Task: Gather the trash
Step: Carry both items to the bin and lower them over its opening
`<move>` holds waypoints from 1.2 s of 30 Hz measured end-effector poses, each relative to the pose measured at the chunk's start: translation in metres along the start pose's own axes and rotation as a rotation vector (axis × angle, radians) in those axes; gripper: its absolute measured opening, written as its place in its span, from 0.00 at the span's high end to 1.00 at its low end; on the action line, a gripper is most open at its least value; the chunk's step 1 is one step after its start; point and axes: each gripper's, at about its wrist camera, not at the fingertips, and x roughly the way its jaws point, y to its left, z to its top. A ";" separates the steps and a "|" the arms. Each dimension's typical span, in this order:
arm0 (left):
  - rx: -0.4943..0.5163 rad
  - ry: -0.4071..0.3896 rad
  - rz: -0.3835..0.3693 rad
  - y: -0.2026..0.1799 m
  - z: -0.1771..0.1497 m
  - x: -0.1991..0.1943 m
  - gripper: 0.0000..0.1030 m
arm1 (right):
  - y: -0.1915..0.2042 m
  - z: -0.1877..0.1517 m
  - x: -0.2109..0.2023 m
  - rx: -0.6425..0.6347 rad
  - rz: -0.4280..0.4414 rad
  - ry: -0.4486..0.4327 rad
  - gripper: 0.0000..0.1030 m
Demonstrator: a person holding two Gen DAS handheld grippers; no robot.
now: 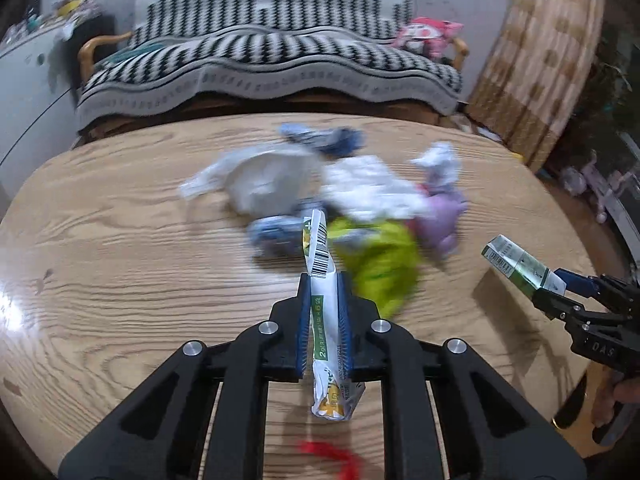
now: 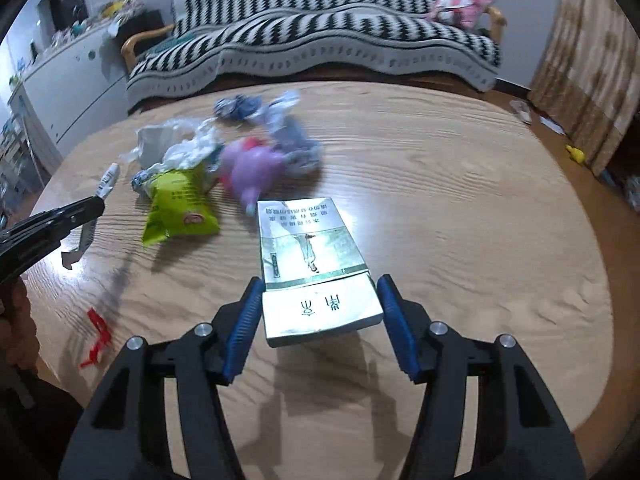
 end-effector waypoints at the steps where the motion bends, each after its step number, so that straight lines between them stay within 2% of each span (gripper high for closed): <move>1: 0.019 -0.002 -0.017 -0.015 0.000 -0.001 0.88 | -0.008 -0.005 -0.007 0.012 -0.004 -0.006 0.44; 11: 0.245 0.002 -0.231 -0.195 -0.028 -0.005 0.88 | -0.142 -0.082 -0.088 0.235 -0.129 -0.074 0.44; 18: 0.409 0.014 -0.422 -0.325 -0.067 -0.007 0.88 | -0.251 -0.164 -0.143 0.446 -0.249 -0.104 0.44; 21: 0.493 0.042 -0.509 -0.385 -0.095 -0.007 0.88 | -0.288 -0.203 -0.160 0.529 -0.302 -0.087 0.44; 25: 0.577 0.102 -0.609 -0.443 -0.131 0.002 0.88 | -0.334 -0.254 -0.165 0.643 -0.359 -0.003 0.44; 29: 0.645 0.180 -0.648 -0.489 -0.162 0.025 0.88 | -0.366 -0.298 -0.159 0.734 -0.354 0.074 0.44; 31: 0.666 0.224 -0.655 -0.506 -0.176 0.037 0.88 | -0.372 -0.310 -0.156 0.757 -0.351 0.095 0.44; 36: 0.694 0.263 -0.651 -0.527 -0.195 0.054 0.88 | -0.387 -0.333 -0.155 0.797 -0.344 0.121 0.44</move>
